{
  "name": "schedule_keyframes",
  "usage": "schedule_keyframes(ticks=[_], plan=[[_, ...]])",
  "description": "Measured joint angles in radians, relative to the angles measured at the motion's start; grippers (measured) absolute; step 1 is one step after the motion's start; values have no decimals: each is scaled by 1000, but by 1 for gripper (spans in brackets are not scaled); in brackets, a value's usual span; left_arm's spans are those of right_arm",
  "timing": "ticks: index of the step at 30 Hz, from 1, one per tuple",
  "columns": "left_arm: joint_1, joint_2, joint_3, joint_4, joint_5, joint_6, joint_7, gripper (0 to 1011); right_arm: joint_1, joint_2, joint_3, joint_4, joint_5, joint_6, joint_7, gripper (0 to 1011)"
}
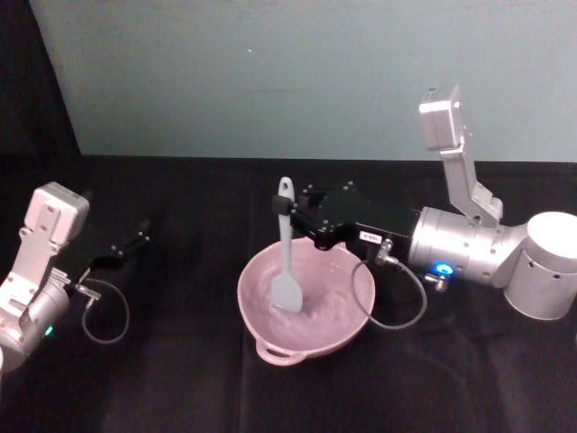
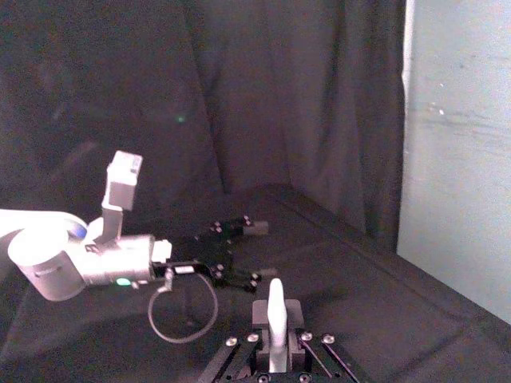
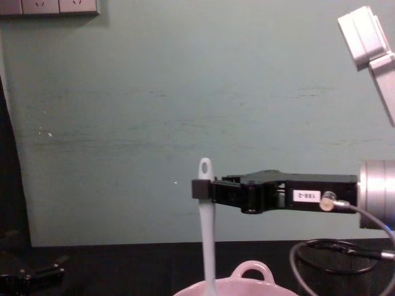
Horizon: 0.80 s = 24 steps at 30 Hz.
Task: Use the one hand to pick up the spoon and stir the clear water in the bowl.
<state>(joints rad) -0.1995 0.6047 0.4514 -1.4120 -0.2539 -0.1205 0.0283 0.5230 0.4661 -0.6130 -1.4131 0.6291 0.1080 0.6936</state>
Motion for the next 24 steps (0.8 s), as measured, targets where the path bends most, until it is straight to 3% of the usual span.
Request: schedule_keyframes(ticks=[8,16,24], plan=[[0,0,0,0,0,0,0,1005,7,-11,5,-7,22,-17,-3,134],[0,0,0,0,0,0,0,1005,-11,44,82,-95,48,-42,-61,134],[0,0,0,0,0,0,0,1005,-25,111,153,-174,40,-47,-121,134]])
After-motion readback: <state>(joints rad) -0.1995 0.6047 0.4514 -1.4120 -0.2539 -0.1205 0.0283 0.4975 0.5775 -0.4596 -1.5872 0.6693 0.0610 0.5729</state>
